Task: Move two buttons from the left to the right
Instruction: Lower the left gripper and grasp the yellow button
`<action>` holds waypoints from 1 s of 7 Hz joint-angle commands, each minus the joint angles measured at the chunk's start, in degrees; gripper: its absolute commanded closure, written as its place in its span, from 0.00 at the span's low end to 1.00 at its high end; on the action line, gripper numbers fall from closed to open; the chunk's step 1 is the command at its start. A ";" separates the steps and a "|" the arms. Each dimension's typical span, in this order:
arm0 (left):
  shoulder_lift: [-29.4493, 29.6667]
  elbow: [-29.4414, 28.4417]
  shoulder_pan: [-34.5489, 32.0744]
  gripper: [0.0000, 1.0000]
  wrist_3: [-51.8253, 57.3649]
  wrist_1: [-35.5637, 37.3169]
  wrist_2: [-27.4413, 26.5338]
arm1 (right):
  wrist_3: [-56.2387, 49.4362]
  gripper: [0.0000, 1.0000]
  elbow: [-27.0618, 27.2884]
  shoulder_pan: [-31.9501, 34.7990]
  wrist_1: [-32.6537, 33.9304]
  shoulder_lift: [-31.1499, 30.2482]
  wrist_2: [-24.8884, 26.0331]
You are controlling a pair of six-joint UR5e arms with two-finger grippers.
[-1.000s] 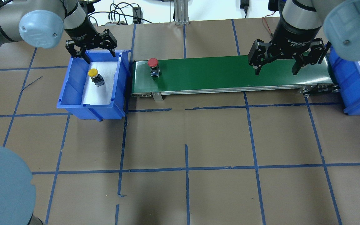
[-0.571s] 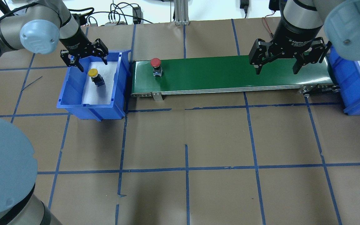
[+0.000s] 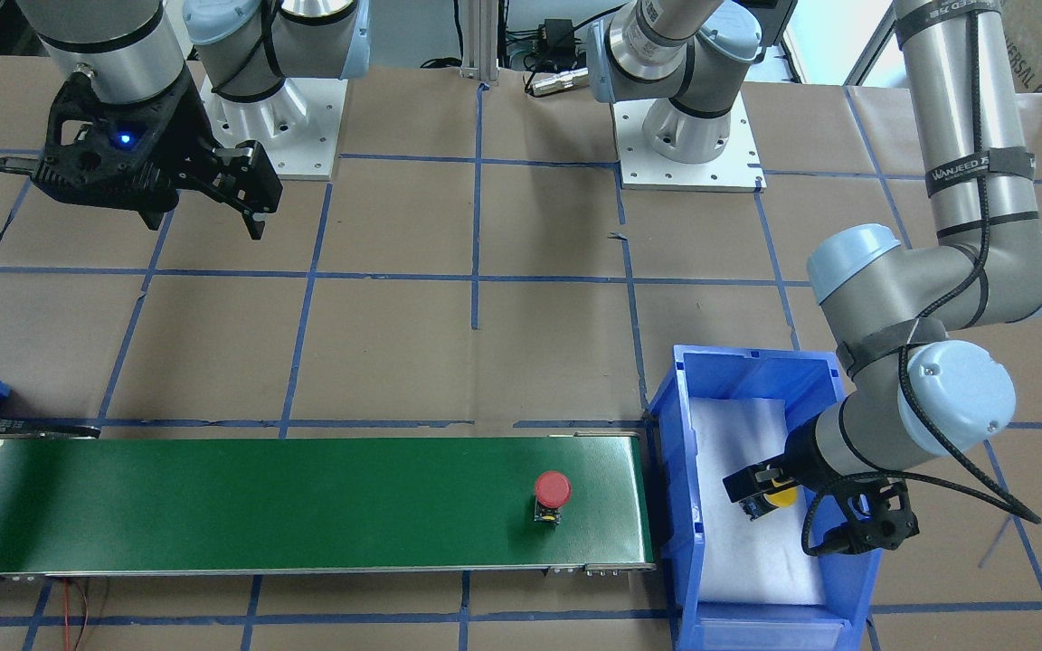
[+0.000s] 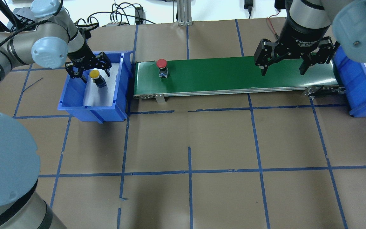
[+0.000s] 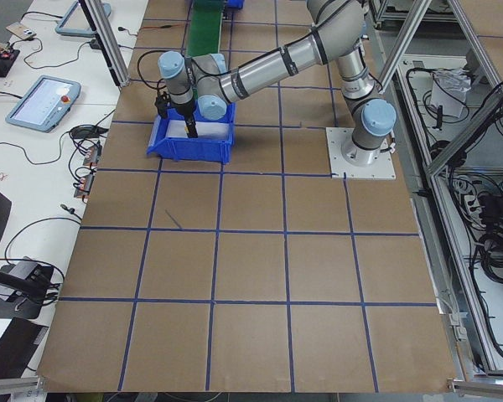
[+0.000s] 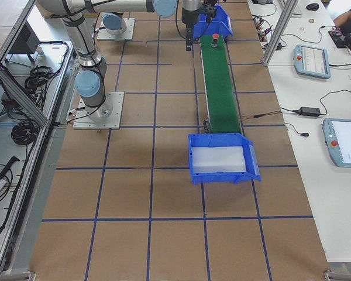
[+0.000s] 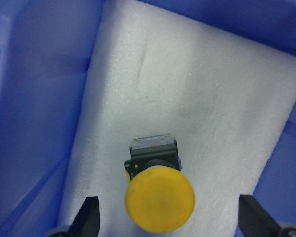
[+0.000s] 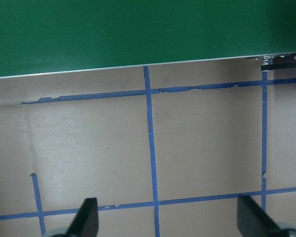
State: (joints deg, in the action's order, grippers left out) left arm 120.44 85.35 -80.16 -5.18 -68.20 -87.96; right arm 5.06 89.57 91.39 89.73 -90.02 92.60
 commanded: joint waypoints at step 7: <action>-0.81 -2.20 0.00 0.75 2.72 1.14 -0.37 | -4.71 0.00 -0.01 -0.25 4.40 0.37 -3.38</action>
State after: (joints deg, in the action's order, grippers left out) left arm 120.27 83.92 -80.15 -2.65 -67.23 -88.36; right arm 0.53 89.52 91.23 93.96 -89.66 89.74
